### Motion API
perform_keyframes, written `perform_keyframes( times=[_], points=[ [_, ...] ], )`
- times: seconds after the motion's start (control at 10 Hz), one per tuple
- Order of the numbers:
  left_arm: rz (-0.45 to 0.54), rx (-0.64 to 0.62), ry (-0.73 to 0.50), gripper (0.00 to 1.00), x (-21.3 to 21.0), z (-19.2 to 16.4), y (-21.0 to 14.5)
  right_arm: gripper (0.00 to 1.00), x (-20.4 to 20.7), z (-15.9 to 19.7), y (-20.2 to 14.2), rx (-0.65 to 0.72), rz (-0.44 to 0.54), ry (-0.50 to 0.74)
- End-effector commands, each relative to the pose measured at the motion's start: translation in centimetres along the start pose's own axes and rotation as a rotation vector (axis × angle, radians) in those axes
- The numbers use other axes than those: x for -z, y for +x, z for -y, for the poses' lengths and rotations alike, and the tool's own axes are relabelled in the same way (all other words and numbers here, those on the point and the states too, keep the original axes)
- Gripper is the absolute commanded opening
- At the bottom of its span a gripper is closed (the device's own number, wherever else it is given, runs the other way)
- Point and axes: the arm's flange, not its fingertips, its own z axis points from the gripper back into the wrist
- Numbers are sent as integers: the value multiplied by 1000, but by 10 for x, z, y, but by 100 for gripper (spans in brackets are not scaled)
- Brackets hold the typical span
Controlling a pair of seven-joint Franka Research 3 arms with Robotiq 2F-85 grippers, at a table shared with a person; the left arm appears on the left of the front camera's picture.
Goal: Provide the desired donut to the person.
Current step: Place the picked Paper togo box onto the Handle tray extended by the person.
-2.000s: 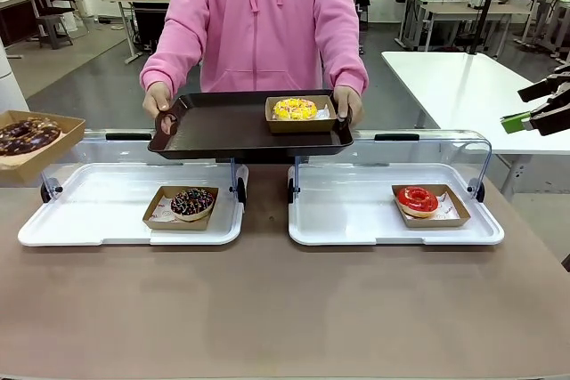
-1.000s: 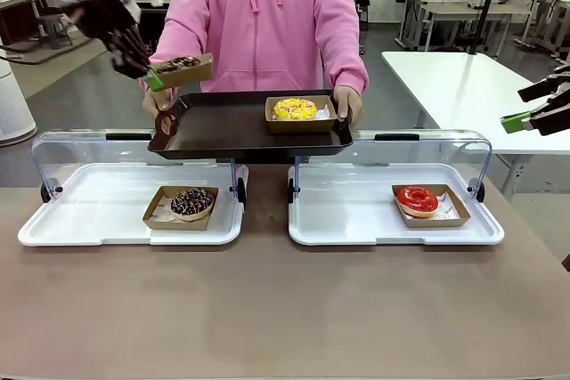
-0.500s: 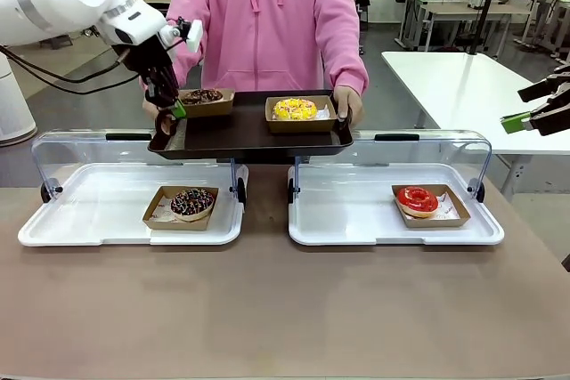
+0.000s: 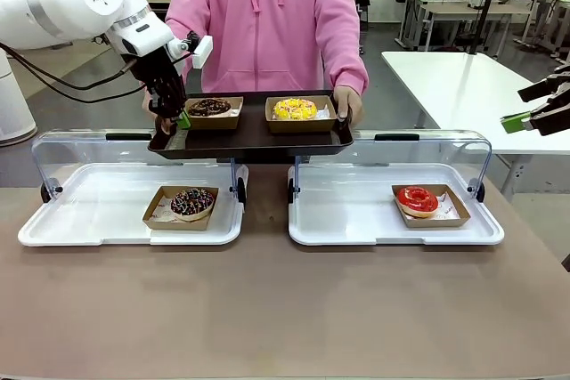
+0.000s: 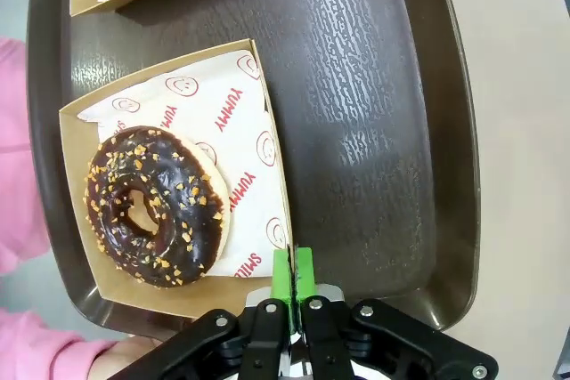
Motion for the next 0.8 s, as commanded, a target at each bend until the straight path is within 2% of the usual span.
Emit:
perform_keyframes(
  times=[0.0, 0.1, 0.2, 0.3, 0.4, 0.5, 0.6, 0.7],
  points=[
    [20, 7, -35, 2, -1, 2, -4, 100, 1, 0, -1, 1, -7, -2],
    [29, 4, -29, 61, -4, 2, -3, 100, 1, 0, -1, 1, -7, -2],
    [33, 5, -32, 61, -8, 4, -2, 100, 1, 0, -1, 1, -7, -2],
    [41, 5, -39, 100, -13, 6, -2, 100, 1, 0, -1, 1, -7, -2],
    [51, 12, -46, 64, -17, 8, -1, 100, 1, 0, -1, 1, -7, -2],
    [53, 13, -49, 100, -21, 9, 0, 100, 1, 0, -1, 1, -7, -2],
    [60, 10, -54, 100, -25, 10, 1, 100, 1, 0, -1, 1, -7, -2],
    [61, 3, -57, 93, -28, 10, 2, 100, 1, 0, -1, 1, -7, -2]
  ],
)
